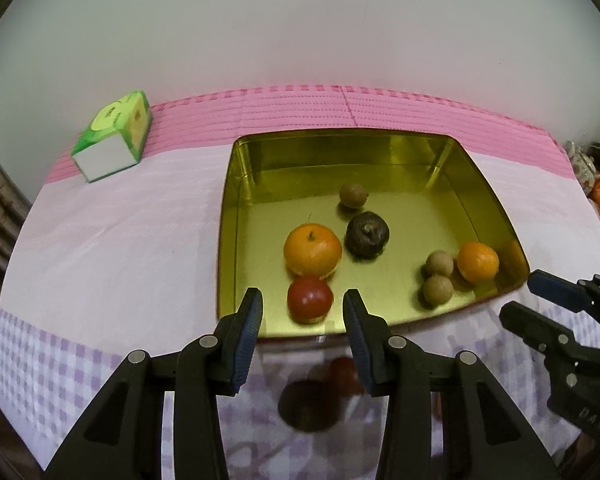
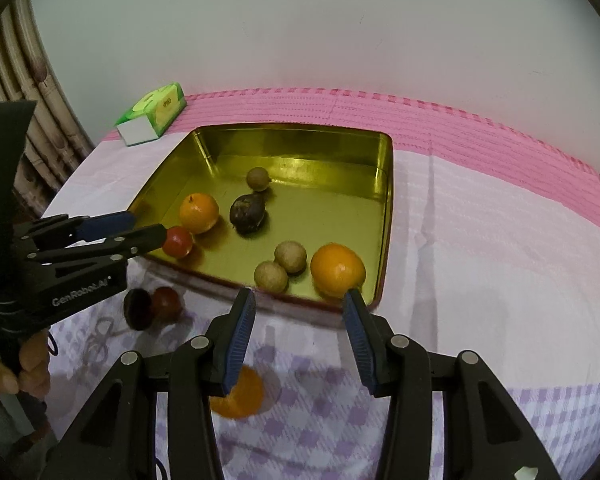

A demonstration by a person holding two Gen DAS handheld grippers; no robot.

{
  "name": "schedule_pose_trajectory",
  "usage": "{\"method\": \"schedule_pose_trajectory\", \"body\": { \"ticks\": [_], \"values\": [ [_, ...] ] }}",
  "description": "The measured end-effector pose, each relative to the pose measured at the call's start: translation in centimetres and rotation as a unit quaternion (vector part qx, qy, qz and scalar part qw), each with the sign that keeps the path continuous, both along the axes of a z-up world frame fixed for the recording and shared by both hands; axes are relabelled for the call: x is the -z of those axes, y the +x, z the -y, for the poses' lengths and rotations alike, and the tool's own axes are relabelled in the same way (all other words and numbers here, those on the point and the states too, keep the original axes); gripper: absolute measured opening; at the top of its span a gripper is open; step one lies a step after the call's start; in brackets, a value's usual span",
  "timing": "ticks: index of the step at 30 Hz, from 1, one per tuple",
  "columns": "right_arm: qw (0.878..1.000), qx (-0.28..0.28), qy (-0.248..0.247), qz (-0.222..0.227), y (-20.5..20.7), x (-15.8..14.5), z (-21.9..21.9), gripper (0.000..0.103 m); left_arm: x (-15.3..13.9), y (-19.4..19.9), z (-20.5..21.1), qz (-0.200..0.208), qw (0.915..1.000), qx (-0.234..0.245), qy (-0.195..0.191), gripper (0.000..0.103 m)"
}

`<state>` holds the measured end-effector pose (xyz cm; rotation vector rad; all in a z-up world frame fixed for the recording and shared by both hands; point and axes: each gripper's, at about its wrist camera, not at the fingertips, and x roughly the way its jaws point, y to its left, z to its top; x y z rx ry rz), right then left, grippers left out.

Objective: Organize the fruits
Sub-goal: 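Move both grippers back toward the remaining fruits on the cloth, then grasp the dark round fruit with the left gripper while the right gripper grasps the orange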

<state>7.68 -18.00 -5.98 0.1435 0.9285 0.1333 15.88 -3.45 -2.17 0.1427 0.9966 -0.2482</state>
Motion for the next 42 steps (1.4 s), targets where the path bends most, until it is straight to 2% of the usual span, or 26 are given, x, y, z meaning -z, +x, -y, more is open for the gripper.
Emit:
{"method": "schedule_pose_trajectory", "body": {
  "ticks": [8,15,21,42],
  "values": [
    [1.000,-0.003,0.000,-0.007,-2.9,0.5,-0.3,0.043,-0.3,-3.2,-2.3,-0.001,0.9999,-0.013,-0.005,0.043],
    [1.000,-0.014,0.004,-0.020,-5.3,1.5,-1.3,0.043,0.8,-5.7,-3.5,-0.013,0.9997,-0.022,-0.005,0.043],
    [0.999,-0.028,0.005,-0.026,-5.7,2.1,-2.5,0.043,1.8,-7.1,-4.0,-0.022,0.9994,-0.025,-0.005,0.043],
    [0.998,-0.045,0.009,-0.041,-4.5,3.6,-3.9,0.043,3.4,-6.9,-3.9,-0.040,0.9989,-0.018,-0.017,0.043]
  ]
}}
